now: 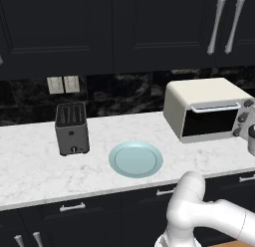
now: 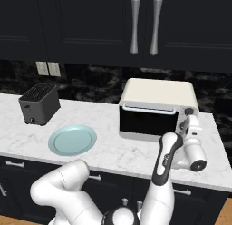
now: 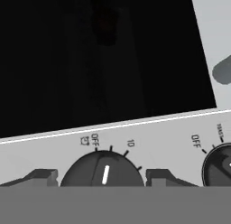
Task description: Pick up the kebab skewer and baguette bread, and place them inside the toaster oven. Close the toaster oven door and start by setting the timer.
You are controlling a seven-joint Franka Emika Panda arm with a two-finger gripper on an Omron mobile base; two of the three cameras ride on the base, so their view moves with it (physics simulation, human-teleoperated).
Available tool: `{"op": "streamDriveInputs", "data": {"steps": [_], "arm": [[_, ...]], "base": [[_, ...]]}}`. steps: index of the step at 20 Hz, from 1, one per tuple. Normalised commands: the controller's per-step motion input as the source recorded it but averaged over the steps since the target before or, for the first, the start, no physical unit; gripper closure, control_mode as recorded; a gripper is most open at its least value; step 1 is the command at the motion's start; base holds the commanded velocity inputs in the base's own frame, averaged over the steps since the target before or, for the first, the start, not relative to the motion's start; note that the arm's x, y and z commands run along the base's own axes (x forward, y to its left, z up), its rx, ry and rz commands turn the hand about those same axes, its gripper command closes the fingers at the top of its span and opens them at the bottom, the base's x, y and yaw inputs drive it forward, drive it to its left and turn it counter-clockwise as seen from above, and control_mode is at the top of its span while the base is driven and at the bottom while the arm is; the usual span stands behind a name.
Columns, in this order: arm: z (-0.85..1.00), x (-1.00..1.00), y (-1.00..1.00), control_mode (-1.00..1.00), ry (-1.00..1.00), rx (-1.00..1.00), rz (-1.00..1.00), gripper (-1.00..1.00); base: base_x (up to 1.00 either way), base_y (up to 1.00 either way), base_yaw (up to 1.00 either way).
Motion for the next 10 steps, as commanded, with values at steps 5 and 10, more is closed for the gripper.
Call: {"op": "streamDriveInputs", "data": {"steps": [5,10], "arm": [[0.27,0.00,0.00,-1.00,0.11,0.28,-0.02,1.00],[0.24,0.00,0.00,-1.00,0.13,0.32,0.00,1.00]], "base": [[0.00,0.00,0.00],[0.00,0.00,0.00]]}}
